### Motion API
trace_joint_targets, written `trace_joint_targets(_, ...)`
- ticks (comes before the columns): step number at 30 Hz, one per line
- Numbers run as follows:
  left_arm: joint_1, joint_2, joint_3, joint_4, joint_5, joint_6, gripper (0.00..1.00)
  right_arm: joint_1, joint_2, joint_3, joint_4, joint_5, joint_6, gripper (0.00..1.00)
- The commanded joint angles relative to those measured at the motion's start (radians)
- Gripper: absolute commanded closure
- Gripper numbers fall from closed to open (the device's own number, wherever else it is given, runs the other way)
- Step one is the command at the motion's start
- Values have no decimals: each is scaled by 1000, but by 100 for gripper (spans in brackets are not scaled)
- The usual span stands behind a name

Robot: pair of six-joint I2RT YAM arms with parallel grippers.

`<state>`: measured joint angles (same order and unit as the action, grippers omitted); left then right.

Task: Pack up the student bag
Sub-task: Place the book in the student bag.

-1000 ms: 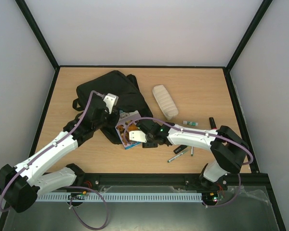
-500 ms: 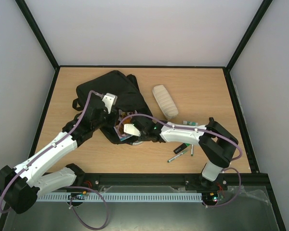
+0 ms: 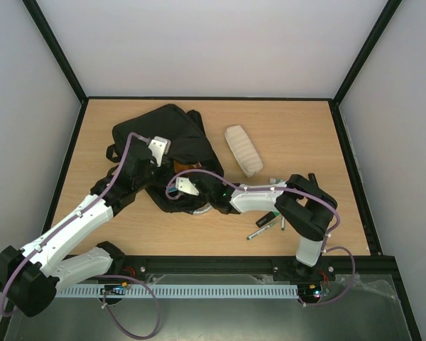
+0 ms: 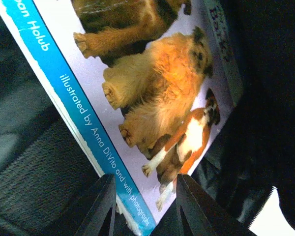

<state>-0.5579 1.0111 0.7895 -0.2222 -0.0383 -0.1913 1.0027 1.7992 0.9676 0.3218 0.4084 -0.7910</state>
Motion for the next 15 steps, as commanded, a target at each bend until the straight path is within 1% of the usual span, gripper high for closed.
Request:
trace_joint_targets(1, 14, -33, 0, 76, -8, -7, 98, 6, 40, -40, 268, 116, -87, 67)
trace_joint_targets(5, 15, -34, -1, 76, -5, -8, 97, 4, 80, -33, 302, 154, -106, 67)
trace_joint_targets(10, 15, -37, -2, 76, -6, -8, 98, 5, 71, -39, 288, 125, -97, 68)
trace_joint_targets(13, 16, -39, -5, 76, -8, -8, 98, 4, 18, -34, 186, 64, -53, 67)
trace_joint_targets(15, 15, -41, -6, 77, -9, -6, 98, 5, -30, -8, 44, -16, -7, 66)
